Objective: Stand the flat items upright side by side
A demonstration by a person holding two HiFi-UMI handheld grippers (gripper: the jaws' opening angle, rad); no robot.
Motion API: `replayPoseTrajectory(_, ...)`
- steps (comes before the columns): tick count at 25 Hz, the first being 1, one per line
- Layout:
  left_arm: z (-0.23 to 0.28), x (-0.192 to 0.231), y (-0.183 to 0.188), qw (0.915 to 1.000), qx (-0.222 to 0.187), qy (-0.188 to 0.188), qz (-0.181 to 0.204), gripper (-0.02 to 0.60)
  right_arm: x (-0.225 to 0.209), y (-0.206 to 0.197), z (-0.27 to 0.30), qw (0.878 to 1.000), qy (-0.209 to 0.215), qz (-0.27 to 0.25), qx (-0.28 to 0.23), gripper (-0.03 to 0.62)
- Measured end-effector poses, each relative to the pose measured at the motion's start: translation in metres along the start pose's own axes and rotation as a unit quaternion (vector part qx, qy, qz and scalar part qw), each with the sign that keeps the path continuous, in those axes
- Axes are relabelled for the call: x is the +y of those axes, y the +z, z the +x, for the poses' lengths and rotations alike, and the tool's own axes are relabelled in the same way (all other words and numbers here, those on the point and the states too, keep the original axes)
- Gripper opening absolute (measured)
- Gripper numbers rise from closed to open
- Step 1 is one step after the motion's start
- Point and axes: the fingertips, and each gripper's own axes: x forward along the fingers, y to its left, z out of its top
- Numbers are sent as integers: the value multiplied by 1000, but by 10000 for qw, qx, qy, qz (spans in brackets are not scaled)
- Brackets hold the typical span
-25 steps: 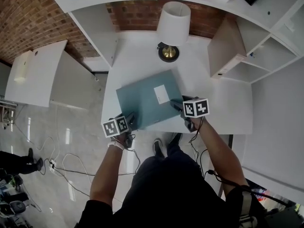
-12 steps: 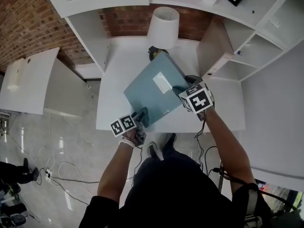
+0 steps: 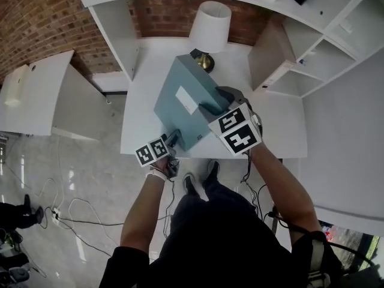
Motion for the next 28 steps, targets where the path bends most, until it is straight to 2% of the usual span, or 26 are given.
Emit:
replayPoseTrajectory(3, -18, -3, 0, 9998, -75, -15, 166, 295, 26, 12, -3, 9996, 197, -175, -65, 264)
replayPoseTrajectory(8, -62, -55, 9, 9940, -587, -506, 770, 291, 61, 26, -11, 9975, 658, 34, -254, 259)
replayPoseTrajectory(9, -67, -58, 9, 9931, -645, -540, 819, 261, 66, 27, -13, 9971, 698, 20, -303, 256)
replayPoseTrajectory(14, -80, -45, 4, 9925, -883, -767, 346, 249, 95, 38, -21, 9944, 919, -224, -467, 258)
replayPoseTrajectory(17, -89, -39, -4, 9929, -951, -620, 361, 249, 114, 44, -26, 9920, 1056, -503, -482, 258)
replayPoseTrajectory(23, -112, -28, -8, 9941, -893, -90, 603, 249, 169, 62, -40, 9839, 1209, -1101, -725, 245)
replayPoseTrajectory(26, -126, -24, -13, 9935, -845, -86, 755, 249, 191, 62, -43, 9820, 1038, -1370, -786, 244)
replayPoseTrajectory(28, -132, -22, -13, 9926, -816, -116, 892, 249, 198, 65, -47, 9818, 1041, -1272, -954, 244)
